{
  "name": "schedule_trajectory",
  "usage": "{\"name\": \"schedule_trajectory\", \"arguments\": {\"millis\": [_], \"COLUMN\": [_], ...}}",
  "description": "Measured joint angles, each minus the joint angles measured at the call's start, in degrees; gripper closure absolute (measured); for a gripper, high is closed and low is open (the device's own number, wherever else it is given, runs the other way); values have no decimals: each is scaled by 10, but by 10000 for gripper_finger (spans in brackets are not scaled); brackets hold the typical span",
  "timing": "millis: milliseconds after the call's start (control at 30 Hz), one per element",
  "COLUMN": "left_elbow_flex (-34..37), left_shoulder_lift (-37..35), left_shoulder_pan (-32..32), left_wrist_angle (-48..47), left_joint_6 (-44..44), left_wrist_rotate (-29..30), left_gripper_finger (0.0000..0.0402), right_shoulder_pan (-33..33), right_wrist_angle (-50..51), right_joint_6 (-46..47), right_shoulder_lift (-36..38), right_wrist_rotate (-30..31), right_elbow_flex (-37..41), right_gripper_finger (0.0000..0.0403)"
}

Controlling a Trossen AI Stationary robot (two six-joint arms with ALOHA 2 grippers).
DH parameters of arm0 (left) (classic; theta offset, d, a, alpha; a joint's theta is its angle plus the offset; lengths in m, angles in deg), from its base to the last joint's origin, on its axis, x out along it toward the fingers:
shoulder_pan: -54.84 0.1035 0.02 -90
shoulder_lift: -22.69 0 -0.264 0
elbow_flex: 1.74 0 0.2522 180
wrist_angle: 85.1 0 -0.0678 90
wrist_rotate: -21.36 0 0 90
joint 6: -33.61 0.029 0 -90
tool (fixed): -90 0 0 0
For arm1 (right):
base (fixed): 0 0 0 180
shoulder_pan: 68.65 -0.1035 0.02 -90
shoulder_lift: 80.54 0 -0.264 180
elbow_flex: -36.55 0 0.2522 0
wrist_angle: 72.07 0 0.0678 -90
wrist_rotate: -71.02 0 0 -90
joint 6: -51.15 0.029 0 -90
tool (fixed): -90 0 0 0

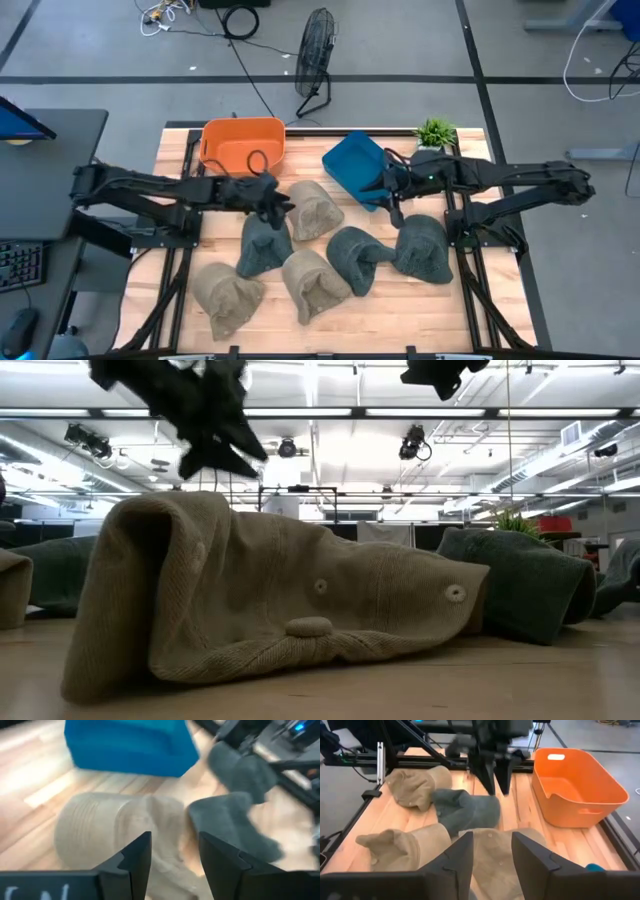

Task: Pick & Place hat
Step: Put the top right brown cap into the orange bin

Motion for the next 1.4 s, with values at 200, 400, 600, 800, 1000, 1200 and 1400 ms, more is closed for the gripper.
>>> {"name": "schedule_trajectory", "arguments": {"millis": [200,400,600,800,1000,1200,1400], "left_elbow_flex": [0,0,0,0,1,-29,-171], "left_shoulder_lift": [89,154,188,201,205,180,155], "left_shoulder_pan": [5,5,5,8,8,4,0], "left_wrist_angle": [26,62,81,76,79,72,-97], "left_joint_6": [-9,-10,-12,-12,-21,-28,1], "left_wrist_rotate": [0,0,5,16,22,25,67], "left_gripper_finger": [246,251,253,282,384,397,398], "right_shoulder_pan": [0,0,0,0,0,0,0], "right_wrist_angle": [1,4,14,14,21,34,37], "right_joint_6": [0,0,0,0,0,0,14], "right_shoulder_lift": [-4,-4,-3,-3,-3,-3,-3], "right_wrist_rotate": [0,0,-1,-2,-2,-2,-2], "right_elbow_flex": [0,0,0,0,0,0,0], "right_gripper_finger": [265,266,266,266,266,266,266]}}
